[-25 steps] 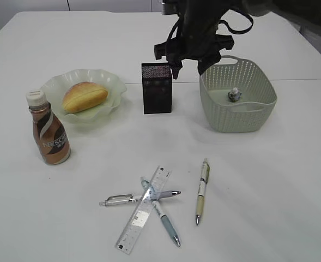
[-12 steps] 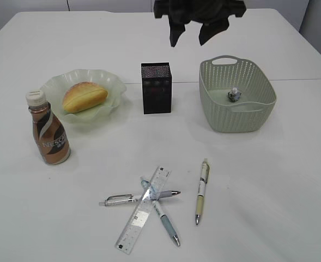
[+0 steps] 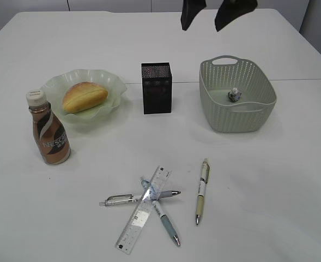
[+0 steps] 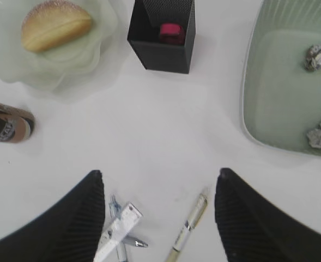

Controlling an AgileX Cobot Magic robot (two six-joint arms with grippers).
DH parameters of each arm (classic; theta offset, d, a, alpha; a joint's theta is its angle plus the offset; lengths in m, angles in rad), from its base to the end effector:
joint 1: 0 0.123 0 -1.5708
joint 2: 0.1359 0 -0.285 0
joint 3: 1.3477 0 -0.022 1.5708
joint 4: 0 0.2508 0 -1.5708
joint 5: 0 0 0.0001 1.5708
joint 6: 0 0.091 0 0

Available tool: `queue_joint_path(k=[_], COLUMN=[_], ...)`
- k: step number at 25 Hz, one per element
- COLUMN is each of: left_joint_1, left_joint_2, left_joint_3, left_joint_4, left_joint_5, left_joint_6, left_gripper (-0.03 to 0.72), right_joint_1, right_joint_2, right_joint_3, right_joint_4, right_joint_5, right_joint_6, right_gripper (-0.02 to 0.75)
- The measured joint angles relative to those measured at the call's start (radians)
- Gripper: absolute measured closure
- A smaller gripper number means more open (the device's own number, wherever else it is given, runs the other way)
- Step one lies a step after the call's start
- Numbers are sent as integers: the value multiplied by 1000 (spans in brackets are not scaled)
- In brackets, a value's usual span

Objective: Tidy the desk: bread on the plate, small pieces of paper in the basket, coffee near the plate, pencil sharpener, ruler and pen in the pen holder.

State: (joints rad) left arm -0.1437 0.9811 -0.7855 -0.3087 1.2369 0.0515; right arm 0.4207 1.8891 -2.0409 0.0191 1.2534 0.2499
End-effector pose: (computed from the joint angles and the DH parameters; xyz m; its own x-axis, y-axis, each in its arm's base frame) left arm 0.1422 -0.0470 0.2892 -0.9706 0.0895 -0.2235 0.1541 0.9443 -0.2909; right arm 0.3749 0.1696 0.3825 -0.8554 -0.1055 -0.5071 -0.2073 0.9669 0.1486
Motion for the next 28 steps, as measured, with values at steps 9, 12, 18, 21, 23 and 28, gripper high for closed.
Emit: queue_joint_path(k=[9, 12, 18, 21, 23, 28], left_joint_1=[-216, -349, -524, -559, -573, -577], left_joint_2=[199, 297, 501, 598, 663, 783], left_joint_3=[-220, -317, -469, -518, -548, -620], left_joint_4=[22, 111, 280, 299, 301, 309], left_joint_5=[0, 0, 0, -4, -24, -101], left_joint_6=[44, -6, -143, -165, -172, -177], left_gripper=[255, 255, 255, 255, 255, 255], right_joint_1=[0, 0, 0, 0, 0, 0], right_joint_2=[-204, -284, -437, -480, -488, -488], right_joint_3=[333, 420, 587, 682, 751, 874], right_joint_4=[-4, -4, -50, -62, -62, -64], right_joint_5=[0, 0, 0, 0, 0, -4], right_joint_6=[-25, -37, -47, -47, -47, -57], right_gripper=[239, 239, 239, 239, 239, 244])
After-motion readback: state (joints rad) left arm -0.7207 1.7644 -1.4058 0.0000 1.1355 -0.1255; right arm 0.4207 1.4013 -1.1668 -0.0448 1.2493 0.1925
